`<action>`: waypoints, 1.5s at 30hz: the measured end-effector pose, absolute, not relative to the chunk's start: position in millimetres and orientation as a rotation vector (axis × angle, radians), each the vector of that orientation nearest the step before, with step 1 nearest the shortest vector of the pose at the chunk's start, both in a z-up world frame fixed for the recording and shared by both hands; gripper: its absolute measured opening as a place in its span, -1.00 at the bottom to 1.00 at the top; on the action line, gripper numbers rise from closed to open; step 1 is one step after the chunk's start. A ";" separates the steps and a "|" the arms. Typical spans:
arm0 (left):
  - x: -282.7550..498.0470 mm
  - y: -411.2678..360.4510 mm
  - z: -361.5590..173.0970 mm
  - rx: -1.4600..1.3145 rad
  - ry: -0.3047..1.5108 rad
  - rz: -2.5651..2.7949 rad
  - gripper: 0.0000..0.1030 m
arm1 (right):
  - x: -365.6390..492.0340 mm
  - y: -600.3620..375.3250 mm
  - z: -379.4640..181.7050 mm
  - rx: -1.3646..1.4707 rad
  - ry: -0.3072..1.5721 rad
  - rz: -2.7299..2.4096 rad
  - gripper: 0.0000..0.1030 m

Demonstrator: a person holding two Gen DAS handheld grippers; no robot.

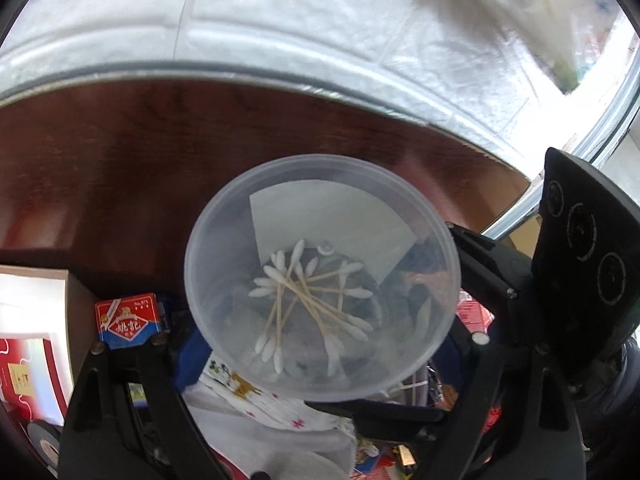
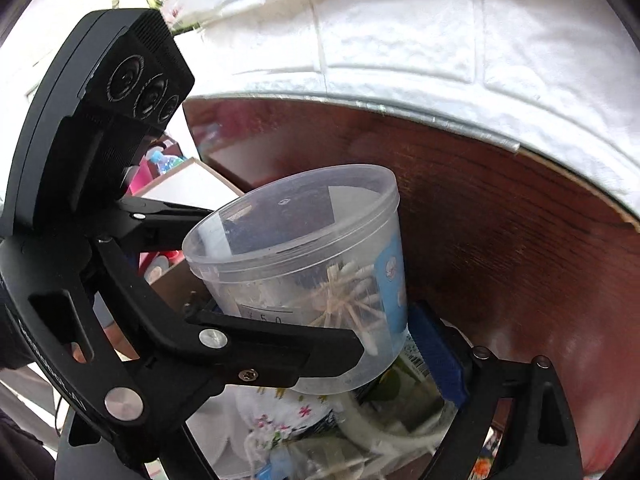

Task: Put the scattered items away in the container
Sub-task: 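Carry the clear cup with both tools into the cardboard box and open them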

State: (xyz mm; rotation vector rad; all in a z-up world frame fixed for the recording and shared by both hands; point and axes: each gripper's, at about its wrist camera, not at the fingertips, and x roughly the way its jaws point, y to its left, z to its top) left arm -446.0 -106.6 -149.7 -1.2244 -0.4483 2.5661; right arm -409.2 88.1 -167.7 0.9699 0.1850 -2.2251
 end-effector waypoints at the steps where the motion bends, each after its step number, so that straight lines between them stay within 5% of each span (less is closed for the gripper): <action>1: -442.0 -104.6 -145.7 -1.218 -0.451 2.568 0.74 | -405.7 88.9 -165.0 0.971 0.183 -2.227 0.78; 12: -358.9 -93.5 -95.8 -1.155 -0.479 2.657 0.74 | -334.9 75.7 -127.3 0.929 0.156 -2.213 0.78; 25: -227.9 -219.0 -101.8 -1.245 -0.588 2.840 0.74 | -274.9 -90.0 -105.6 0.881 0.218 -2.004 0.78; 45: -280.5 -414.7 -185.3 -1.388 -0.737 2.691 0.74 | -391.3 -264.0 -186.0 1.253 0.255 -1.962 0.72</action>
